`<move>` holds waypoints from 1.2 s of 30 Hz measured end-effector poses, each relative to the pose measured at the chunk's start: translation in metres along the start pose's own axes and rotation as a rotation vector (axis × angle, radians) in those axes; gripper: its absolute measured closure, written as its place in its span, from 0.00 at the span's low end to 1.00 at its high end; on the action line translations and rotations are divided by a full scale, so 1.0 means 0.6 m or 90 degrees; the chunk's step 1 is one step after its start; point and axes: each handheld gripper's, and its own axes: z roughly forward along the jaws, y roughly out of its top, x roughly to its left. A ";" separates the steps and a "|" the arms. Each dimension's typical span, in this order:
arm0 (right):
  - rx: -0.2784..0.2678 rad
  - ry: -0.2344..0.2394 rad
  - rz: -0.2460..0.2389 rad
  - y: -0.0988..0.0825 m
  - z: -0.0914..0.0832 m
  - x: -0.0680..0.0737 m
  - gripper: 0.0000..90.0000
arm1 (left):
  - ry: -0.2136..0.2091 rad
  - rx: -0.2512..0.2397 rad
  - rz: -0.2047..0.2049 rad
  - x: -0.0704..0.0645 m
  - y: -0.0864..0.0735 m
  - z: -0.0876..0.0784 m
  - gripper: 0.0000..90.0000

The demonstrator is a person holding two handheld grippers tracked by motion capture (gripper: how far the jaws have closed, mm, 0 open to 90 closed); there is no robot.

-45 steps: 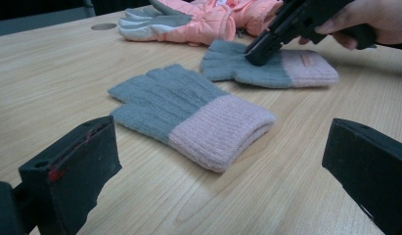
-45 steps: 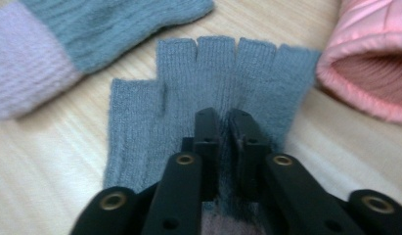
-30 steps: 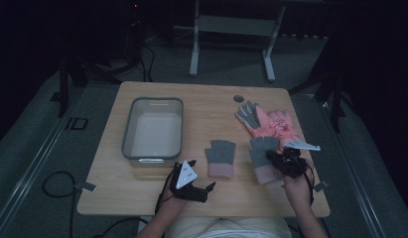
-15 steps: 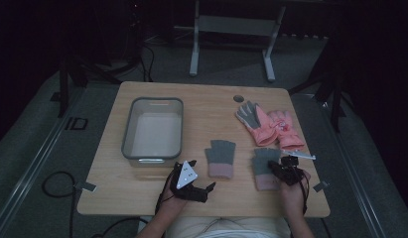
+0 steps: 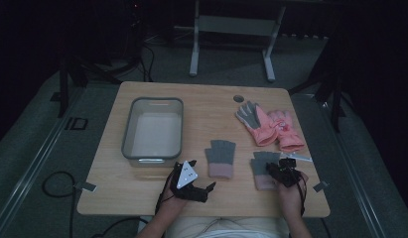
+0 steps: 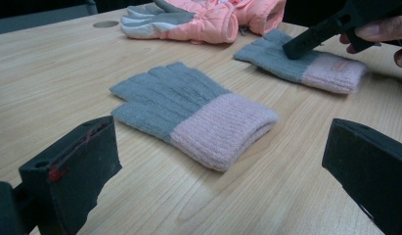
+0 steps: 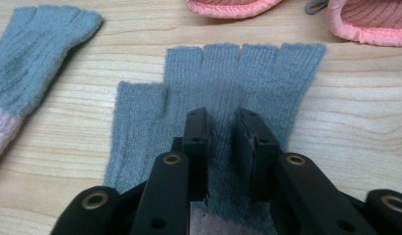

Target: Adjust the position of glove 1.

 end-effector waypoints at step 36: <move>0.095 0.082 -0.267 0.024 -0.001 -0.018 0.75 | -0.004 0.002 0.009 -0.001 0.000 0.000 0.00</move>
